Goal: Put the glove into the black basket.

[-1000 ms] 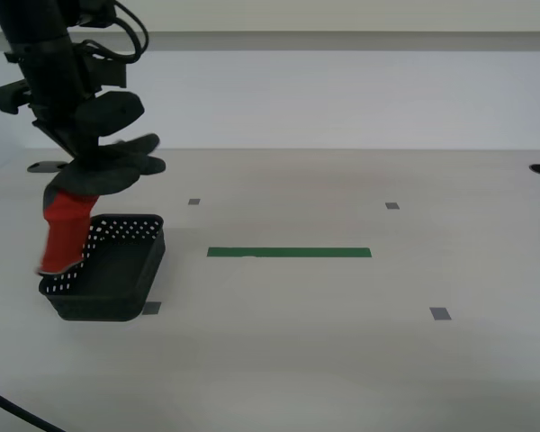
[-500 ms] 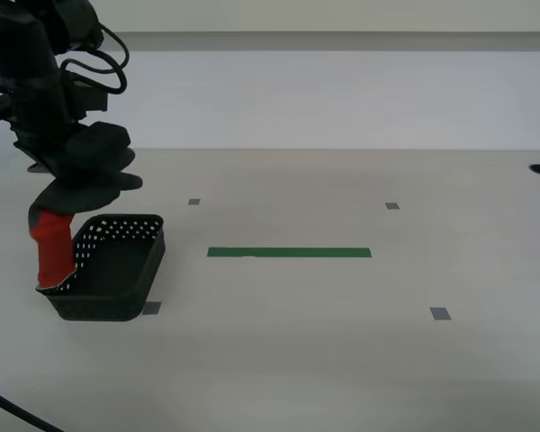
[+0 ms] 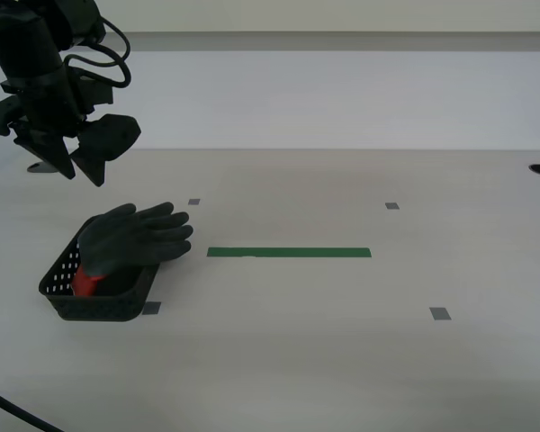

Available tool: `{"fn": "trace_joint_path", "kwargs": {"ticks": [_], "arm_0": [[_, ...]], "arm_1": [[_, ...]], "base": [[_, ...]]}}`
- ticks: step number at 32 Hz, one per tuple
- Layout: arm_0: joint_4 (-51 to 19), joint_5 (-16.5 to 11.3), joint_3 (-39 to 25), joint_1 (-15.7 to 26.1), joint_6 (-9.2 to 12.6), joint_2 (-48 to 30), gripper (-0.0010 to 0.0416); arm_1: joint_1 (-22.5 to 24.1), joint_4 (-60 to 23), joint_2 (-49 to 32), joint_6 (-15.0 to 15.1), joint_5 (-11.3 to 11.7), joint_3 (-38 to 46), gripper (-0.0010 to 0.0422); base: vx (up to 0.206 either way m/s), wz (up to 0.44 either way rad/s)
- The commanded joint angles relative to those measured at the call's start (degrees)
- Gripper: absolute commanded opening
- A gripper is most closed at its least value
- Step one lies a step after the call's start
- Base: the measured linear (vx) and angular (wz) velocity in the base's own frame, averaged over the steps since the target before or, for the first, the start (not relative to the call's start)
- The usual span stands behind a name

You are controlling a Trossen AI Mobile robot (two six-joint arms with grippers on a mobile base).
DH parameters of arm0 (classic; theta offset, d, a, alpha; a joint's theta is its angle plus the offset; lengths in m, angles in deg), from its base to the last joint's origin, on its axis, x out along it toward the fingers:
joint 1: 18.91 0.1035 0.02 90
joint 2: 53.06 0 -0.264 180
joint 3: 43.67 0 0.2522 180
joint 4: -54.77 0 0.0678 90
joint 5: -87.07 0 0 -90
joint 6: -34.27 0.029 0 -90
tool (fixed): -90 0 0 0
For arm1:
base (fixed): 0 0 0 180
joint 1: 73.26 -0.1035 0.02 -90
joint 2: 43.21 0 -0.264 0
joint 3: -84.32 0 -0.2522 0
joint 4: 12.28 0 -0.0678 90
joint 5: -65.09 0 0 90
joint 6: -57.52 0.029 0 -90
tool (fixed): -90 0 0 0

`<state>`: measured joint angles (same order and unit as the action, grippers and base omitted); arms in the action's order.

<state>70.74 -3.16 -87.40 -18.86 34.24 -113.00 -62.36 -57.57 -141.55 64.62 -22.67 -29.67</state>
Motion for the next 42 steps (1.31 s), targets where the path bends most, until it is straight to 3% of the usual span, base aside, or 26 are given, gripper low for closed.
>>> {"fn": "trace_joint_path", "kwargs": {"ticks": [1,7,14,20,42], "arm_0": [[0.15,0.04,-0.07,0.0,0.0,0.0,0.0001],[0.13,0.04,-0.07,-0.02,0.0,0.0,0.0001],[0.13,0.07,-0.07,0.0,0.0,0.0,0.0001],[0.13,0.04,-0.07,-0.02,0.0,0.0,0.0],[0.13,0.07,-0.07,-0.02,0.0,0.0,0.0001]], "arm_1": [[0.07,-0.02,0.0,-0.98,-0.22,0.02,0.0239],[0.07,0.15,0.02,-1.33,-0.2,0.02,0.0198],[0.04,0.2,0.02,-1.33,-0.2,0.02,0.0079],[0.02,0.22,0.02,-1.33,-0.17,0.02,0.0023],[0.02,0.37,0.02,-1.33,-0.2,0.02,0.0011]], "base": [[0.0,0.0],[0.0,0.0],[0.0,0.0],[0.0,0.0],[0.0,0.0]]}}
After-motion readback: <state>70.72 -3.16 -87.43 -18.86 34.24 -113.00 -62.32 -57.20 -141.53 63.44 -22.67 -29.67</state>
